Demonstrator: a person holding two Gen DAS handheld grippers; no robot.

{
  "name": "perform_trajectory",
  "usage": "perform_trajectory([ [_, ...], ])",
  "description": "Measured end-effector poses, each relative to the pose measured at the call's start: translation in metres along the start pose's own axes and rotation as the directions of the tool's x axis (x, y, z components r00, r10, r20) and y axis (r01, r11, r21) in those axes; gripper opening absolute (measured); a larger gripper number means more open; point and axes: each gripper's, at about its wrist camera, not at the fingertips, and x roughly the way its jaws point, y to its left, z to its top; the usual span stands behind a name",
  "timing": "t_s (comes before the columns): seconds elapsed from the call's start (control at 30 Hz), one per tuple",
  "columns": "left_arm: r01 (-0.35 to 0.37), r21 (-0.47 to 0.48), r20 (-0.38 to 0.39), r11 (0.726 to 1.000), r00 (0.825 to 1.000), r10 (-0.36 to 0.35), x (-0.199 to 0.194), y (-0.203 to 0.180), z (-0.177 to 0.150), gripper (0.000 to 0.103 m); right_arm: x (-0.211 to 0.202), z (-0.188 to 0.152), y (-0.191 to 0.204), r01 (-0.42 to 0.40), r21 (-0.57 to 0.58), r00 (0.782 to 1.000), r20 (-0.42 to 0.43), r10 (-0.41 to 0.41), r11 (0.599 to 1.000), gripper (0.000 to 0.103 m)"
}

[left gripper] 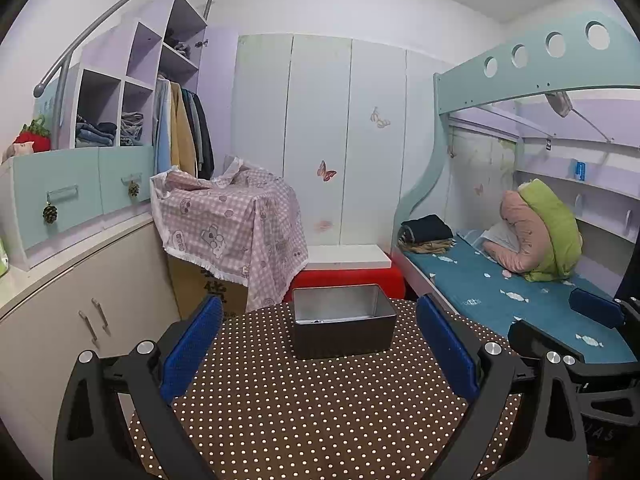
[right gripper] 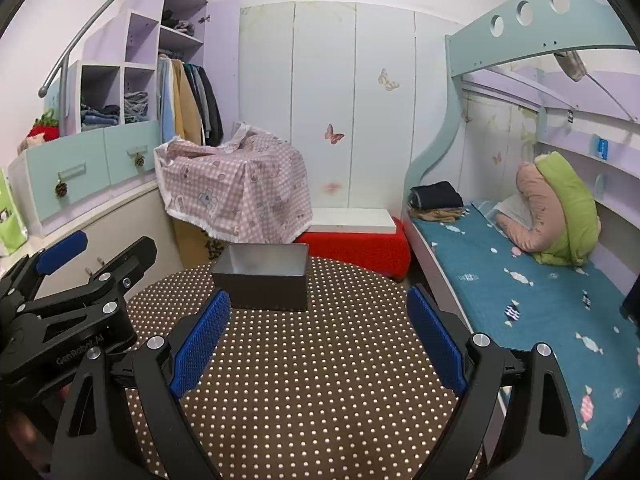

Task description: Organize jewelry

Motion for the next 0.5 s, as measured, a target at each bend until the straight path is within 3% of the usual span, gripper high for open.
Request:
perform_trajectory([
  [0.5,0.018,-0.006,0.001,1.000,1.000,-0.018,0.0008,0.0007,0.0004,0.094,0.0021,-0.0008,0.0020,-0.007,0.012,1.000,-0.004,0.007,1.000,0.087],
])
